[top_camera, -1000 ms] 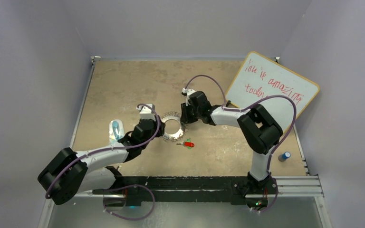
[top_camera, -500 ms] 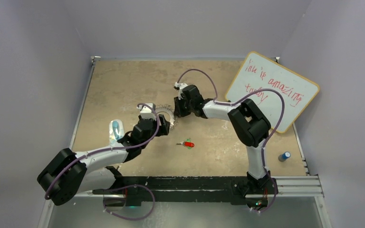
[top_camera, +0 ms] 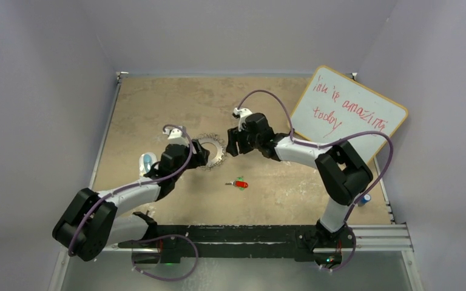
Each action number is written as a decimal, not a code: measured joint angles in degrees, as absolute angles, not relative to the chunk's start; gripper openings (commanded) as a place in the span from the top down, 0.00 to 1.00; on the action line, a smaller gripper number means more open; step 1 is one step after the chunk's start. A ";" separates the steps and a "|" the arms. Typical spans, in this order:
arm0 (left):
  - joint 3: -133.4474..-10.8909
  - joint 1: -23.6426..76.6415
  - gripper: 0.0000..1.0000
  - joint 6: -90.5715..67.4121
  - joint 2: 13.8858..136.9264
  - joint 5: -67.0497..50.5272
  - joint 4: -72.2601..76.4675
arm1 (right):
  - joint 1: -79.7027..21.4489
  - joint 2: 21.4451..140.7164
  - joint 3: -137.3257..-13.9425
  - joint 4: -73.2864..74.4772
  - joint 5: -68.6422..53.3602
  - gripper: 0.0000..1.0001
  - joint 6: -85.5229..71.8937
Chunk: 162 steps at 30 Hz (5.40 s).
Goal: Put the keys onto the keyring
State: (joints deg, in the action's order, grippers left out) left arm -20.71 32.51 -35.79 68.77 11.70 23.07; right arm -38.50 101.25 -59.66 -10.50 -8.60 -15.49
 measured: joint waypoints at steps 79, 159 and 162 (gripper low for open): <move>-15.33 15.94 0.47 -44.73 73.58 -16.21 30.76 | -52.56 112.44 -70.06 -6.17 -1.02 0.65 -14.90; -21.23 23.18 1.00 -37.19 81.17 -13.32 25.26 | -61.63 108.07 -57.60 -18.20 17.10 0.61 -1.67; -21.23 23.18 1.00 -37.41 80.88 -13.32 24.93 | -61.60 109.34 -57.63 -20.49 19.73 0.62 -0.19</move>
State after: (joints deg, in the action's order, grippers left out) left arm -21.23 23.18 -37.41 80.88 -13.32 24.93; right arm -61.60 109.34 -57.63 -20.49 19.73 -0.19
